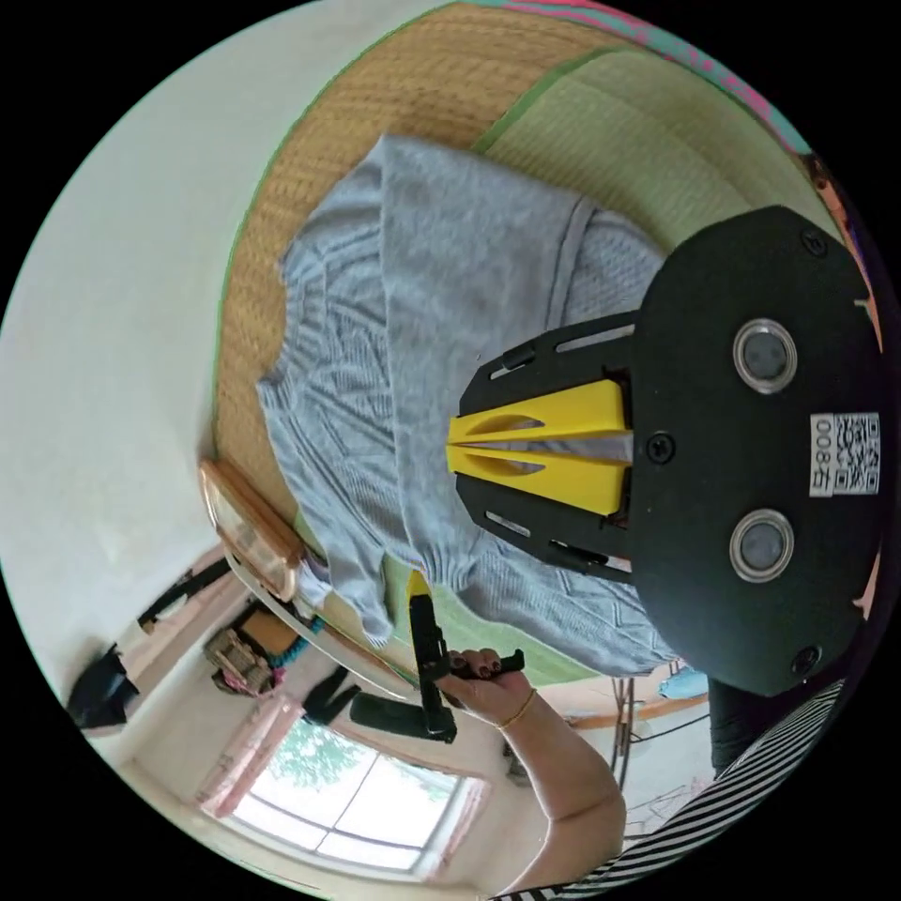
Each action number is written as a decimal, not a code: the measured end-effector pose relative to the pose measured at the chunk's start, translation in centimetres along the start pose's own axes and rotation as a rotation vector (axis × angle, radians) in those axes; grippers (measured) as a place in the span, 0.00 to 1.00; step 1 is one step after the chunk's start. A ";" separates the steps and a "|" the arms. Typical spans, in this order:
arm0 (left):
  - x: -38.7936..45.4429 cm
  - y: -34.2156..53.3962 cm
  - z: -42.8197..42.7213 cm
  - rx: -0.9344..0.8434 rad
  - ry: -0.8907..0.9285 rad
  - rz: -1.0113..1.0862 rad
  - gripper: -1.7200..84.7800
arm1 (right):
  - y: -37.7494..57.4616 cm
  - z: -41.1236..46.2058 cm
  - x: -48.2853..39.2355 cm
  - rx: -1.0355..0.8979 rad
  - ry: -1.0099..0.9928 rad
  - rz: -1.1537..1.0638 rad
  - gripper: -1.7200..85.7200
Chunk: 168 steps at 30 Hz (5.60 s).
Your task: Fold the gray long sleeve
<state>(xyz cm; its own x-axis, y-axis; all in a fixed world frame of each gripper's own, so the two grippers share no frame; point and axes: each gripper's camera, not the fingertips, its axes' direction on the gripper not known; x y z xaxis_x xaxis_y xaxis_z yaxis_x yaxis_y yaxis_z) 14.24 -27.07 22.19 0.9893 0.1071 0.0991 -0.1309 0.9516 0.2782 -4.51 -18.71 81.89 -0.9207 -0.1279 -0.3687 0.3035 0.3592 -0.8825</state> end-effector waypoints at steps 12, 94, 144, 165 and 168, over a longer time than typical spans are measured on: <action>-19.2 5.6 -16.6 0.514 0.112 -0.692 0.13 | -6.8 10.5 -7.8 -0.268 0.000 -0.222 0.02; 9.0 8.2 6.3 -0.093 0.137 0.081 0.02 | 11.3 -3.2 20.9 -0.035 -0.076 0.319 0.02; -7.6 45.8 -22.9 -0.552 -0.155 -0.365 0.13 | 39.6 9.9 16.0 -0.369 -0.290 0.599 0.06; -13.4 58.9 -27.3 -0.716 -0.024 -0.474 0.09 | 52.2 18.2 14.2 -0.552 -0.386 0.856 0.08; -13.2 60.0 -28.4 -0.726 -0.020 -0.452 0.07 | 52.2 18.6 14.2 -0.543 -0.385 0.830 0.07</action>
<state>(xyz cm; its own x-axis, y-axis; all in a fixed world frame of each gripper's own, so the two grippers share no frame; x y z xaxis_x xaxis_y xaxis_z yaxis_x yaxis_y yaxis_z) -4.83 36.79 10.48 0.9345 -0.3253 0.1446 0.3560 0.8512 -0.3857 2.77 -18.98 25.17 -0.3070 0.0974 -0.9467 0.5634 0.8203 -0.0983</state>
